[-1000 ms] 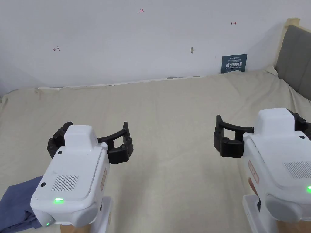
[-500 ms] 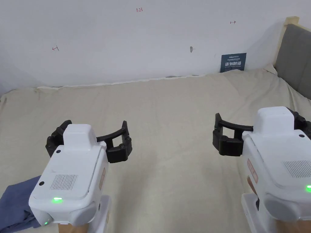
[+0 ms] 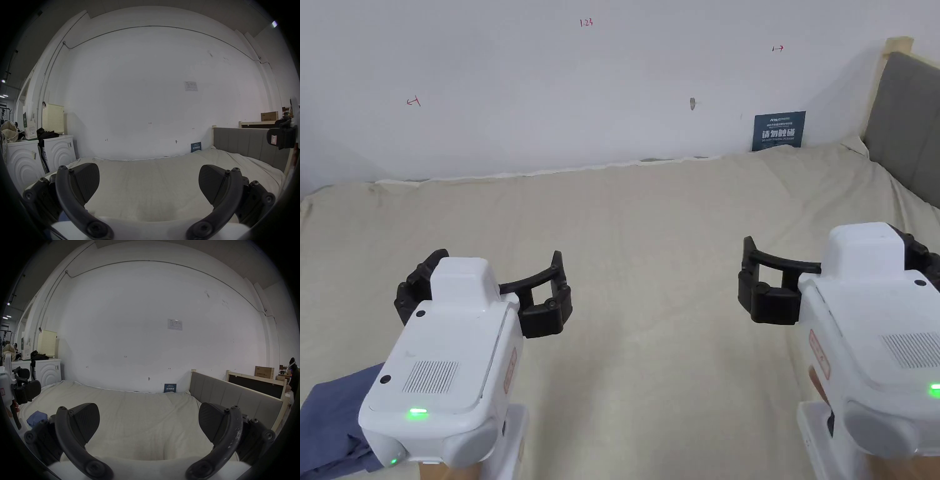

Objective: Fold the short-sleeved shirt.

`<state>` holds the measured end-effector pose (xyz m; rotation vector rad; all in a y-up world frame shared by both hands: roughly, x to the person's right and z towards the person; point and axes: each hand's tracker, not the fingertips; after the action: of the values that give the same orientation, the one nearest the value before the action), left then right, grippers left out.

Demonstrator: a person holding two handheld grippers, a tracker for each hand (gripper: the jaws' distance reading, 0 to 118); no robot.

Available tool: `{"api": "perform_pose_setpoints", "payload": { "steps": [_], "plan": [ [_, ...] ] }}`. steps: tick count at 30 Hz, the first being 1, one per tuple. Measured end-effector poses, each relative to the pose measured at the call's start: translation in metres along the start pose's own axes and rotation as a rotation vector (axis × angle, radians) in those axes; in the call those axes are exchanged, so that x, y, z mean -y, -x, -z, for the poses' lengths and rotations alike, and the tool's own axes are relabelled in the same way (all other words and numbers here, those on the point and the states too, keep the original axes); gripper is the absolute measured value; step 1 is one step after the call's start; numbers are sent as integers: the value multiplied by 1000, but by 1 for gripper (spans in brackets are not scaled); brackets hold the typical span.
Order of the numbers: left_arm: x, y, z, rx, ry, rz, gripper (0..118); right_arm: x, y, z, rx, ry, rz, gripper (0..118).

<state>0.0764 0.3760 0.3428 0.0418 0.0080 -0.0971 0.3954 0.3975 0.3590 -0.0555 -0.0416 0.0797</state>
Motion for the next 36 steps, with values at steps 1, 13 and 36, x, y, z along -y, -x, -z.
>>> {"api": "perform_pose_setpoints", "payload": {
  "steps": [1, 13, 36],
  "plan": [
    [0, 0, 0, 0, 1, 0, 118, 0, 0, 0, 0, 0, 0, 118],
    [1, 2, 0, 4, 9, 0, 118, -5, 6, 5, 34, 142, 78, 118],
    [-3, 10, -3, -7, -1, -21, 118, -20, 7, 24, 133, 498, 210, 118]
  ]
}}
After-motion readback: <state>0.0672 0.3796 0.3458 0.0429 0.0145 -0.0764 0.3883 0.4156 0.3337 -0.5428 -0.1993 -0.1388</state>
